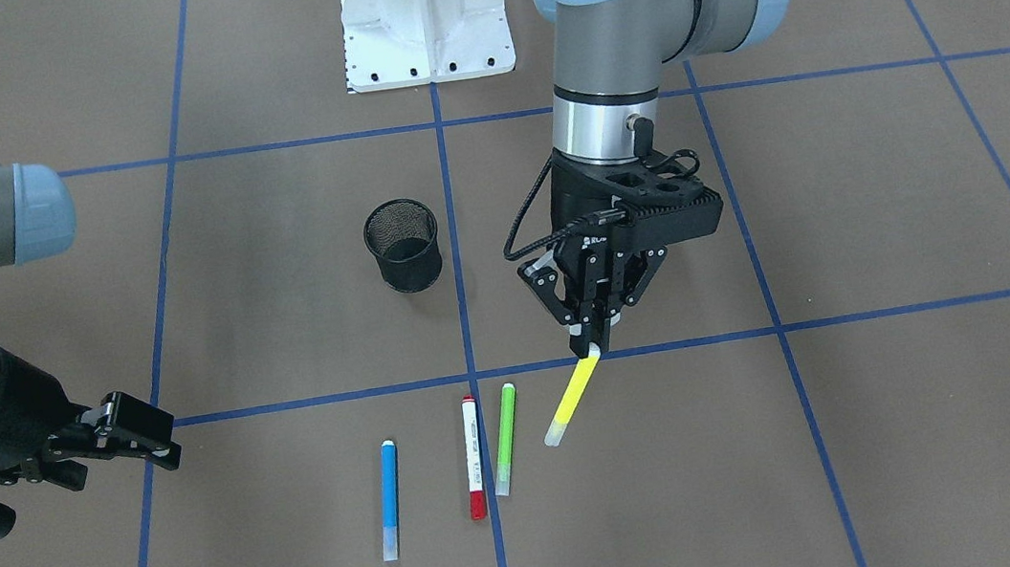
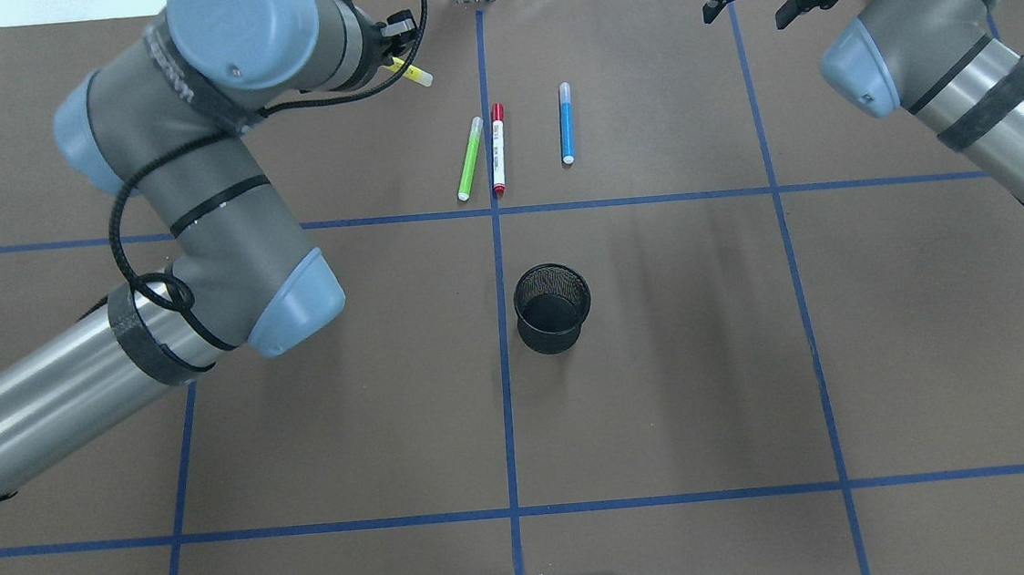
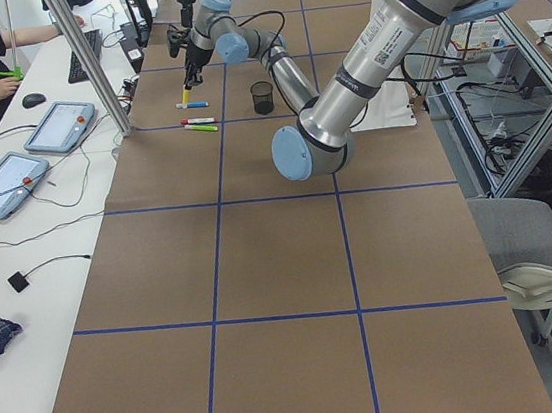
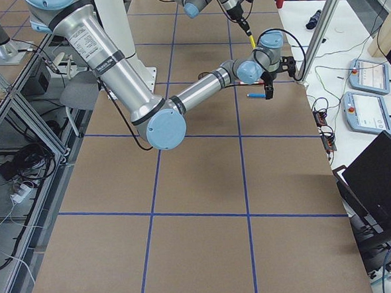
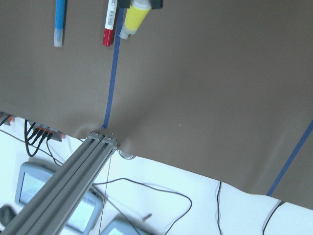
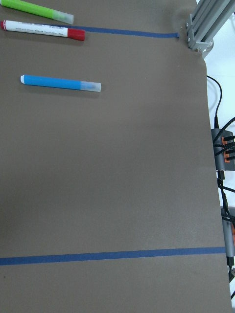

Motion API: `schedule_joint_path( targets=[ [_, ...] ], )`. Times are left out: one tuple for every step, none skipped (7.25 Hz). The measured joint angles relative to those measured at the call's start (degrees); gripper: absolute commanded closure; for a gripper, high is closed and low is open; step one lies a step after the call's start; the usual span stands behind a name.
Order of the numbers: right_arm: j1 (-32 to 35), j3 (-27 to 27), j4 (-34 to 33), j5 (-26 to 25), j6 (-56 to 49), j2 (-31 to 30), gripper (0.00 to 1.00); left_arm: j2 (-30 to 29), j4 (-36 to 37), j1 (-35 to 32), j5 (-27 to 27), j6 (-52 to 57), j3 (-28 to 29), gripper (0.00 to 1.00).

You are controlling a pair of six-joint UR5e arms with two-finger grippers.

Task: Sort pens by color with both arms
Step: 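Lower the yellow highlighter beside the green highlighter with the left gripper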

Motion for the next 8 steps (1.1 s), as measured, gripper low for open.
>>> schedule_joint_path(
  targets=[
    [0.04,0.11,-0.01,-0.01,0.05,0.01,0.00,0.91,-2.10,2.18,5.70,-1.67,1.07,1.00],
    [0.06,0.14,-0.02,-0.05,0.10,0.02,0.00,1.24,-2.87,4.13,10.83,-4.32,2.08,1.00],
    [0.07,0.17,-0.02,-0.11,0.15,-0.02,0.00,1.27,-3.10,5.41,14.93,-6.71,3.58,1.00],
    [0.10,0.44,-0.06,-0.17,0.19,-0.13,0.00,1.18,-3.19,6.16,18.34,-9.29,5.82,1.00],
    [0.13,0.94,-0.16,-0.18,0.24,-0.29,0.00,0.87,-3.36,6.76,21.41,-12.77,8.70,1.00],
    [0.15,1.23,-0.22,-0.19,0.28,-0.43,0.00,0.00,-4.90,7.30,23.46,-15.66,12.12,1.00],
    [0.16,1.31,-0.20,-0.26,0.28,-0.58,0.00,-1.67,-8.92,7.94,24.77,-17.54,16.70,1.00],
    [0.16,1.29,-0.17,-0.29,0.19,-0.71,0.00,-3.41,-12.74,8.57,25.71,-18.52,20.29,1.00]
  ],
)
